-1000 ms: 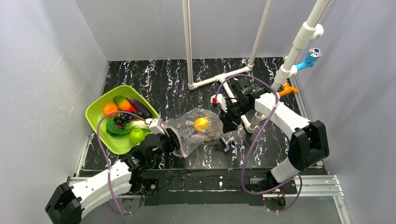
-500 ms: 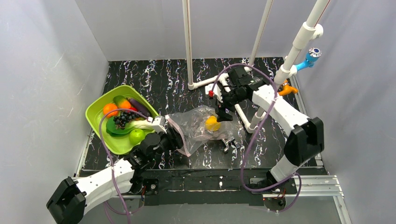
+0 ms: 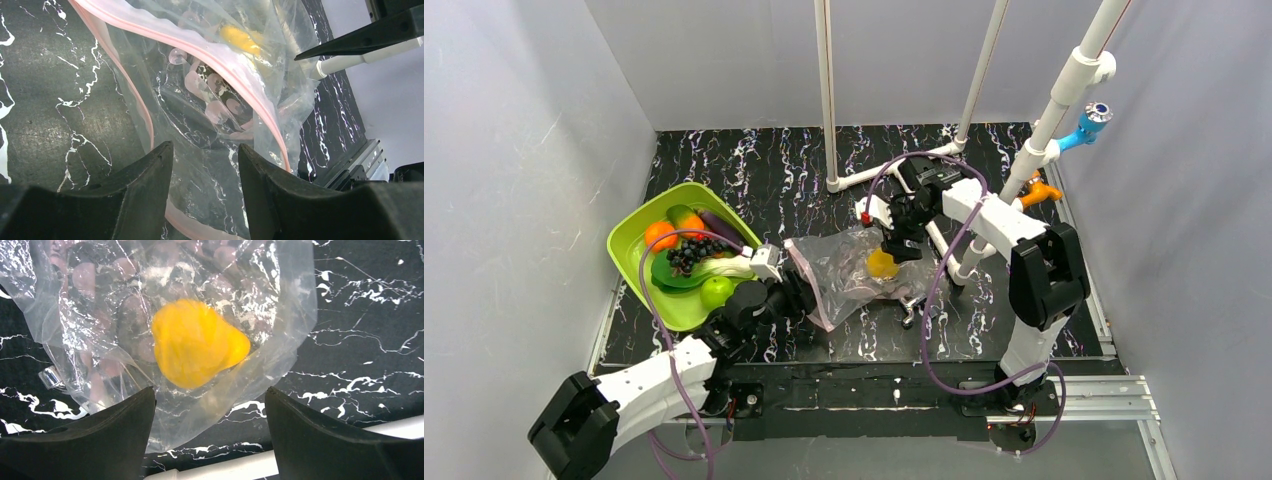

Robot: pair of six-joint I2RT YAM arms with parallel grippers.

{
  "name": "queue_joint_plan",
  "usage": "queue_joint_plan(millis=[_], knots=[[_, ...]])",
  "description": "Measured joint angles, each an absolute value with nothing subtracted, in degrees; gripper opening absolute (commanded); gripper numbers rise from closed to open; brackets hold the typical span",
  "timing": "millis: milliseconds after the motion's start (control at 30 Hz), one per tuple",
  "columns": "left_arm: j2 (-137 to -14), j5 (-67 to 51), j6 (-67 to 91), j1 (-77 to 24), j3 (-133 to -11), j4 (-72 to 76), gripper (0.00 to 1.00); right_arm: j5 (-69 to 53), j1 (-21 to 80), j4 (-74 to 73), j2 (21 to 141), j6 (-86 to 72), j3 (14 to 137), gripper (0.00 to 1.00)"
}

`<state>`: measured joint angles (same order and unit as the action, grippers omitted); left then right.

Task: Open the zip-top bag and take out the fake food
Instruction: Pick up the fake fruit from the zipper food storage bag.

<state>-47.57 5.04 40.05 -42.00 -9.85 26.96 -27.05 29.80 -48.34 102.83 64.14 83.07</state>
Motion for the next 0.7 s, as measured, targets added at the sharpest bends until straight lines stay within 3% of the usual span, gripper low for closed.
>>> queue_joint_plan(millis=[400, 567, 700], knots=[[-53.17, 2.0, 39.79, -40.75, -9.85, 30.22, 0.47, -25.12, 31.27, -48.69, 109.38, 68.18, 81.95, 0.6], [-57.71, 0.69, 39.86, -40.23, -9.91, 33.56, 0.48, -25.23, 32.01, -49.41, 109.36, 69.28, 80.2, 0.41], [-61.65, -1.1, 39.88, -39.79, -10.37, 36.1, 0.54, -25.52, 33.52, -50.09, 109.38, 69.73, 79.66, 0.27]])
